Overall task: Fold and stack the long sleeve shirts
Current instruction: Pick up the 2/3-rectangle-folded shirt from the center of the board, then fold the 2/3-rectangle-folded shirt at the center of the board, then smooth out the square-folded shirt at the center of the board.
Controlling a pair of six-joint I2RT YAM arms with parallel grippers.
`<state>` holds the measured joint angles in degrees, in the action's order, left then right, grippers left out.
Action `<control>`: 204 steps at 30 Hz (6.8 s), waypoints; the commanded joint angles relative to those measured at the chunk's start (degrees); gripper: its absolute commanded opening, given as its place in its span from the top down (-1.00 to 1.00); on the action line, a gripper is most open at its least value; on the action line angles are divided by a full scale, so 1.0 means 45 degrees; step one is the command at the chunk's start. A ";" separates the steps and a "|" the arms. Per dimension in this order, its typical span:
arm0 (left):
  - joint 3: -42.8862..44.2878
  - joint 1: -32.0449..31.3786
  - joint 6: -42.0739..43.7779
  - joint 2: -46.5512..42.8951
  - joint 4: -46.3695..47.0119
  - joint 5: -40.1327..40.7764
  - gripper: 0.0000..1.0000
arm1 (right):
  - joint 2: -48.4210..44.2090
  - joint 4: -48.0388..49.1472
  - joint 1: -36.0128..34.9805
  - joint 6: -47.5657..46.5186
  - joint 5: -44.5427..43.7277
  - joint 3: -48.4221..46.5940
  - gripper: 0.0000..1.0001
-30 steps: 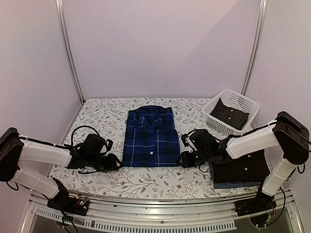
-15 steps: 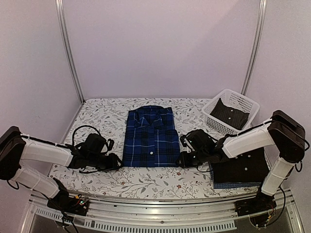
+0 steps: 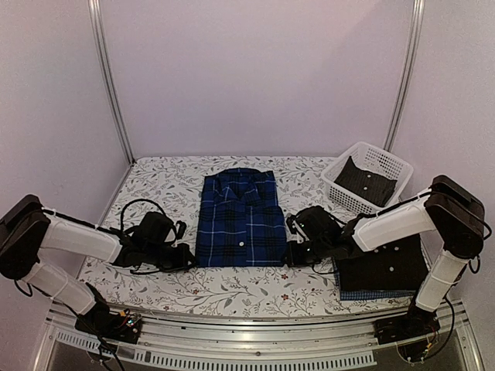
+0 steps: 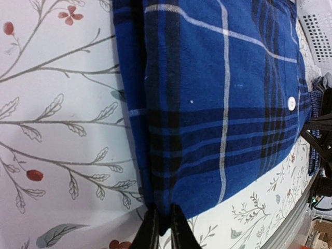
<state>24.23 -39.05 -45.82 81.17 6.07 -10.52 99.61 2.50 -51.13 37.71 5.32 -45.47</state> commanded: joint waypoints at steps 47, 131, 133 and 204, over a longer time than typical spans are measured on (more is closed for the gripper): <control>0.6942 0.3655 0.0902 0.4680 -0.1778 -0.3615 1.00 | 0.4972 -0.1546 0.2929 -0.1036 0.2499 -0.6852 1.00; 0.5357 0.1197 0.0391 0.5114 -0.2031 -0.2810 0.54 | 0.8425 -0.5005 0.2136 -0.3256 0.2078 -1.2845 0.09; 0.4822 0.0815 0.0042 0.4581 -0.2049 -0.2630 0.54 | 0.8293 -0.5000 0.1873 -0.3348 0.2070 -1.2552 0.09; 0.6847 0.3052 0.2001 0.3425 -0.4054 -0.1576 0.58 | 0.1169 -0.7156 -0.1052 -0.2645 -0.3031 -0.8187 -0.17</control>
<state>54.02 -26.13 -37.67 100.47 -9.78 -17.56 105.06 -23.27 -50.92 24.95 -1.72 -79.57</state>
